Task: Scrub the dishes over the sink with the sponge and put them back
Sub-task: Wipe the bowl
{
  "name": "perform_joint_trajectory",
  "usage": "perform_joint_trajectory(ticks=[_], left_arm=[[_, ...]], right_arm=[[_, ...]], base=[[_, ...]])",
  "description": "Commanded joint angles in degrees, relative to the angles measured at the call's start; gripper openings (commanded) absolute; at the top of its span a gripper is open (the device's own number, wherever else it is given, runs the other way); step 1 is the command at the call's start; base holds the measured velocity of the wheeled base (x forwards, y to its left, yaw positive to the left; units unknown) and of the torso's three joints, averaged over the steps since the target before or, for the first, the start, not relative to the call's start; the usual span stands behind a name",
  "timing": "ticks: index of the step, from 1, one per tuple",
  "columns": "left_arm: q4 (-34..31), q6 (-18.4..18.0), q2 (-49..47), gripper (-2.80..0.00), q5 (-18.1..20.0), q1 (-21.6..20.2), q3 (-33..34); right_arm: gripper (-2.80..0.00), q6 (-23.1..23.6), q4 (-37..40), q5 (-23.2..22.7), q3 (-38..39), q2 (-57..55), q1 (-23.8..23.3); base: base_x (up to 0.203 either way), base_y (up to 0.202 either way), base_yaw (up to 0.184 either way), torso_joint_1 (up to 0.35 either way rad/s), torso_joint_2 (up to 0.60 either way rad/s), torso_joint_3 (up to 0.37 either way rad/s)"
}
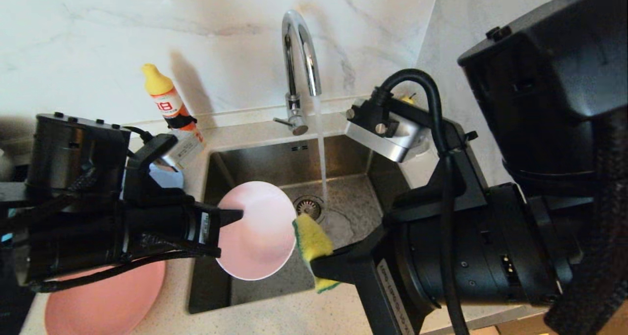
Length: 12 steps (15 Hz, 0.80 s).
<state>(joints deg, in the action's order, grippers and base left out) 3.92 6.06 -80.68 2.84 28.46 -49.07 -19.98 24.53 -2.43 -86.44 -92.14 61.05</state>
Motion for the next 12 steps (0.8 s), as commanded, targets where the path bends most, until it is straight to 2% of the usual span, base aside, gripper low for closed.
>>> perform_joint_trajectory(ticks=[1,3,5,9,12], left_arm=[[1.62,0.01,-2.72,-2.80,-5.31,3.88,-0.38],[2.73,0.01,-3.06,-2.80,-8.56,5.73,-0.32],[3.38,-0.14,-4.55,-2.80,-16.67,9.69,-0.59],[7.02,0.01,-4.84,-2.80,-20.26,11.76,-0.59],[7.05,0.09,-3.85,-2.80,-20.50,13.12,-0.21]], right_arm=[[-2.80,-0.23,0.25,-0.12,-1.75,-1.86,0.12],[-2.80,-0.28,0.26,-0.12,-2.34,-2.41,0.12],[-2.80,-0.32,0.32,-0.12,-2.86,-2.93,0.21],[-2.80,-0.32,-0.07,-0.04,-2.95,-5.11,-0.05],[-2.80,-0.49,-0.17,-0.04,-3.03,-7.85,-1.75]], base=[[0.000,0.000,0.000,0.000,0.00,0.000],[0.000,0.000,0.000,0.000,0.00,0.000],[0.000,0.000,0.000,0.000,0.00,0.000],[0.000,0.000,0.000,0.000,0.00,0.000],[0.000,0.000,0.000,0.000,0.00,0.000]])
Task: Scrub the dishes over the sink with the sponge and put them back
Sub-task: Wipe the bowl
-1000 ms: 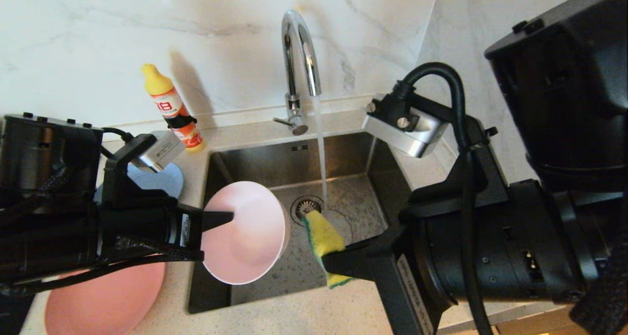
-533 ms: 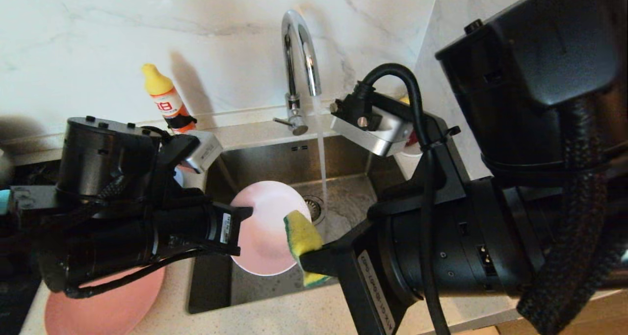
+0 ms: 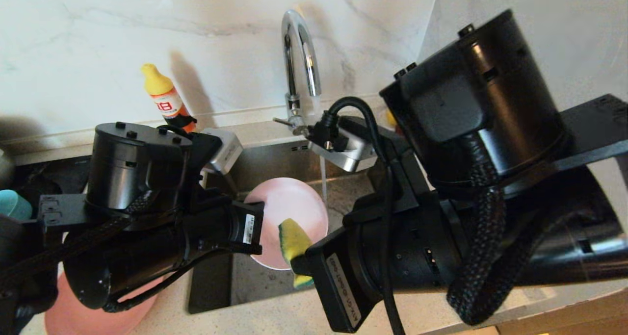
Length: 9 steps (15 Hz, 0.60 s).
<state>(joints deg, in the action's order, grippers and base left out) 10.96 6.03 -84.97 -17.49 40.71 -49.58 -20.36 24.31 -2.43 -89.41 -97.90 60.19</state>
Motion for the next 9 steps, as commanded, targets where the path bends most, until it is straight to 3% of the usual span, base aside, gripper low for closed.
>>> perform_joint_trajectory(ticks=[1,9], left_arm=[[-0.05,0.28,0.85,-2.80,-0.14,1.13,0.65],[0.11,0.56,3.89,-2.80,-0.17,6.81,4.89]], right_arm=[[-2.80,-0.12,-0.07,-0.04,-0.19,-2.69,-1.42],[-2.80,-0.65,-0.08,0.27,-4.20,-5.62,-3.85]], base=[[0.000,0.000,0.000,0.000,0.00,0.000],[0.000,0.000,0.000,0.000,0.00,0.000]])
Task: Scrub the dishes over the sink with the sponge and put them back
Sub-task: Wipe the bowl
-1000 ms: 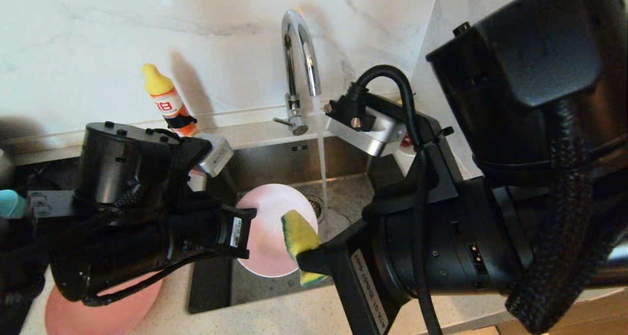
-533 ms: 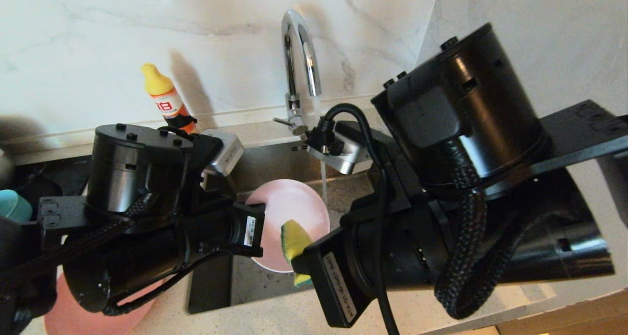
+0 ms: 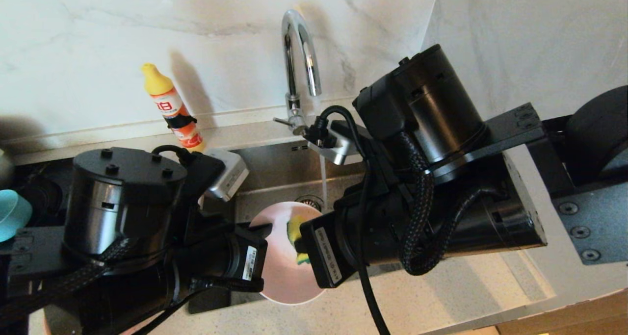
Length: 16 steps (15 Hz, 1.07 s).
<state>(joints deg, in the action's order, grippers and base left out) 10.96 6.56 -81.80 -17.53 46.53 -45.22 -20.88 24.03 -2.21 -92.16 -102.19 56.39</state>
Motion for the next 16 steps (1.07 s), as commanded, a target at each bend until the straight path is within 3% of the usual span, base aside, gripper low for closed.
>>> perform_joint_trajectory(ticks=[1,8,16], left_arm=[[0.11,0.02,0.77,-2.80,-0.15,1.29,0.57],[0.20,0.20,0.86,-2.80,-0.32,1.46,1.40],[0.50,0.74,0.94,-2.80,-1.28,1.29,3.04]], right_arm=[[-2.80,-0.13,0.47,0.09,-2.56,-2.04,-0.06],[-2.80,-0.12,1.89,0.27,-5.56,-2.01,0.30],[-2.80,-0.04,3.13,0.54,0.38,2.52,-1.44]], base=[[0.000,0.000,0.000,0.000,0.00,0.000],[0.000,0.000,0.000,0.000,0.00,0.000],[0.000,0.000,0.000,0.000,0.00,0.000]])
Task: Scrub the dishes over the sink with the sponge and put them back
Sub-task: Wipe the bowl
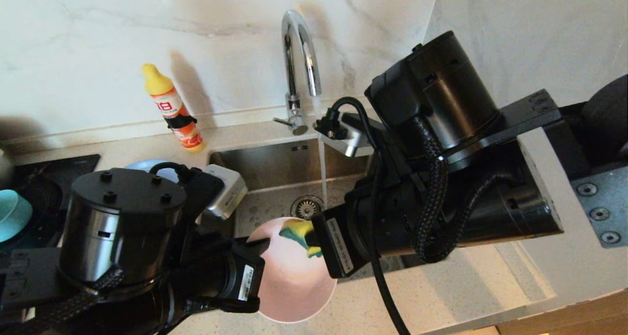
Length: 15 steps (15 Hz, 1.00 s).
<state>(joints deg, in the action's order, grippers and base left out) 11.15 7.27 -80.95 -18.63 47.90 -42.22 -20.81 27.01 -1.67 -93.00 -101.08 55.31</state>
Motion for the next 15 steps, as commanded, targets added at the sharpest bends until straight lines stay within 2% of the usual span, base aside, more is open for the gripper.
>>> perform_joint_trajectory(ticks=[1,4,13,15], left_arm=[[1.54,0.03,0.01,-2.80,-0.76,-0.08,0.14],[4.78,0.03,-0.26,-2.80,-4.34,-0.08,0.20],[5.04,-0.32,-0.64,-2.80,-4.75,-1.94,-0.84],[6.93,-0.32,-1.33,-2.80,-4.83,-2.72,-0.95]], right_arm=[[-2.80,-0.10,0.14,0.00,1.57,1.43,-0.53],[-2.80,-0.10,1.36,1.48,1.25,1.14,-0.46],[-2.80,-0.28,3.97,1.34,1.36,0.26,3.73],[-2.80,-0.20,4.36,1.22,1.24,-0.01,4.63]], base=[[0.000,0.000,0.000,0.000,0.00,0.000],[0.000,0.000,0.000,0.000,0.00,0.000],[0.000,0.000,0.000,0.000,0.00,0.000],[0.000,0.000,0.000,0.000,0.00,0.000]])
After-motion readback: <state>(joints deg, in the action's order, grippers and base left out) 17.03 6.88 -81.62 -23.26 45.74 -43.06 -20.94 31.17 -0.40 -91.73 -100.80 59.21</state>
